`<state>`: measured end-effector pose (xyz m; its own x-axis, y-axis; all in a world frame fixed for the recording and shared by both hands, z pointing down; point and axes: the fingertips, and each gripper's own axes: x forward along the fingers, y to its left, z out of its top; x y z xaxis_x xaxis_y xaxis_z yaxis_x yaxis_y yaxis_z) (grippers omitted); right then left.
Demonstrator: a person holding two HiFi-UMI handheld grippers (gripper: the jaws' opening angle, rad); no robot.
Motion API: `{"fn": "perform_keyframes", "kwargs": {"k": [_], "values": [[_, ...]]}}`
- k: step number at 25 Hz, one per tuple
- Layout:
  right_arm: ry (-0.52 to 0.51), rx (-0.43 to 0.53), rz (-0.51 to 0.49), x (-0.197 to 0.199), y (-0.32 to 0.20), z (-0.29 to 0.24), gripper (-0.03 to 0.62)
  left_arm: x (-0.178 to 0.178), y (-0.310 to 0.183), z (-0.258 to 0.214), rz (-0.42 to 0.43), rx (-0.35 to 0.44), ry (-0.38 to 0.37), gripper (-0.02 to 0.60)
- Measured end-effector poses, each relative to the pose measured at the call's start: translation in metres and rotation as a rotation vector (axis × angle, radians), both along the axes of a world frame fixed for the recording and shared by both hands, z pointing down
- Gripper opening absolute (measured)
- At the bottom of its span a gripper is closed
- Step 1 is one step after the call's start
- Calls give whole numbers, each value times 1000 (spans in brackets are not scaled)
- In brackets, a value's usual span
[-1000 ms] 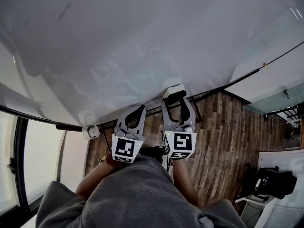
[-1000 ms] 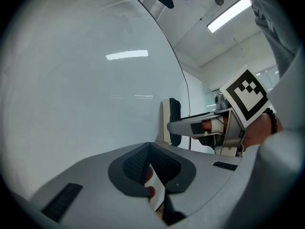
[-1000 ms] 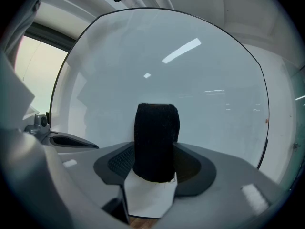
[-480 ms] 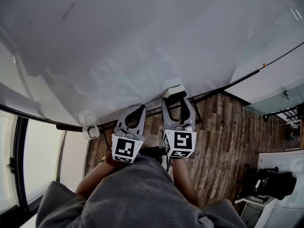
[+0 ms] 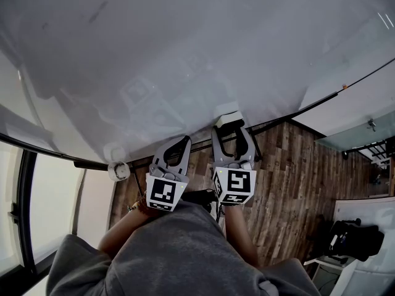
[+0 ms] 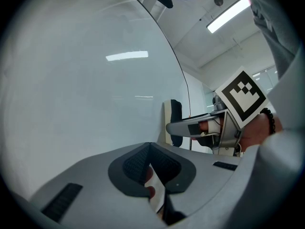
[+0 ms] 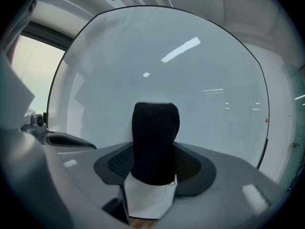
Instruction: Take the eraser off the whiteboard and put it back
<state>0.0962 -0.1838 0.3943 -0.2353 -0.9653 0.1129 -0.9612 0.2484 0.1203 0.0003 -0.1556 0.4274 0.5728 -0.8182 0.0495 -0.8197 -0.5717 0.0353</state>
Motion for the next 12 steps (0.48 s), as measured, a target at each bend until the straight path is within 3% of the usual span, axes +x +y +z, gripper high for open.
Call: {"fn": "perform_keyframes", "kwargs": {"k": [12], "values": [[-11, 4, -4, -1, -3, 0, 244, -1, -2, 1, 0, -2, 1, 6]]}}
